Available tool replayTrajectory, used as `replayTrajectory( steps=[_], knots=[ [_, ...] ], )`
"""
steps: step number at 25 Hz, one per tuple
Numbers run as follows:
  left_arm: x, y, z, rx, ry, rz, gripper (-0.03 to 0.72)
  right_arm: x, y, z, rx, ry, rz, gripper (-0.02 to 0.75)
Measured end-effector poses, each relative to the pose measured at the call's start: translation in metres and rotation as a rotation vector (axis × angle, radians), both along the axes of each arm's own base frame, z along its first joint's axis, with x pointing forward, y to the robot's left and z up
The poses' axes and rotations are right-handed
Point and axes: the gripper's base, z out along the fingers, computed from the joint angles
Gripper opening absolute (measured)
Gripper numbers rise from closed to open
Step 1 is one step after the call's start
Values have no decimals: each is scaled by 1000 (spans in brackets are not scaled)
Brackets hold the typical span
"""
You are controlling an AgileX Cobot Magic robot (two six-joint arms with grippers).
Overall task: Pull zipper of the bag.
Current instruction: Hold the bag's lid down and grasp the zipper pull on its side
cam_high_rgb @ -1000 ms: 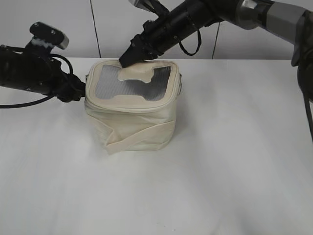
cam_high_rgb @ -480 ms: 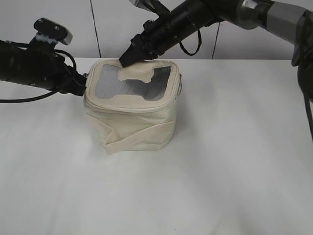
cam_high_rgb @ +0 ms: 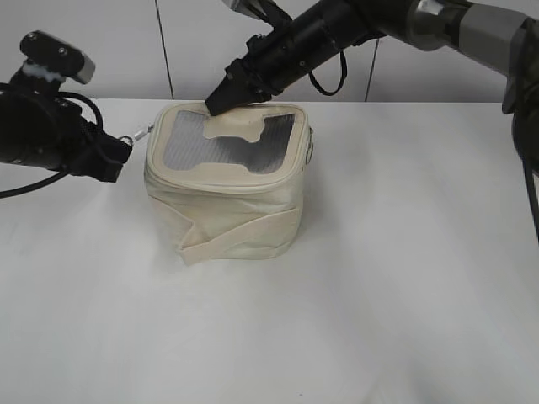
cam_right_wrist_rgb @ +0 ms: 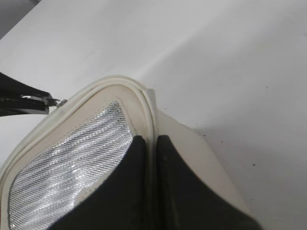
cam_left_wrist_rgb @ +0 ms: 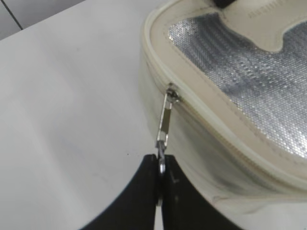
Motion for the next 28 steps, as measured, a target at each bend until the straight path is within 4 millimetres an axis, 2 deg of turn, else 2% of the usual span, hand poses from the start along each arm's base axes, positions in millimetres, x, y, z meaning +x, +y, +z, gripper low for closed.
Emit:
replayTrajectory(
  steps=[10, 15, 21, 28],
  knots=[
    [-37, 5, -8, -46, 72, -1, 8, -3, 3, 1, 11, 33, -1, 42],
    [-51, 3, -3, -109, 105, 6, 8, -4, 6, 1, 13, 38, -8, 42],
    [-66, -13, -7, -98, 144, -48, 8, -3, 4, 0, 8, 60, -36, 42],
    [-88, -54, -8, -52, 125, -133, 19, -4, 3, -2, -13, 89, -43, 42]
  ],
)
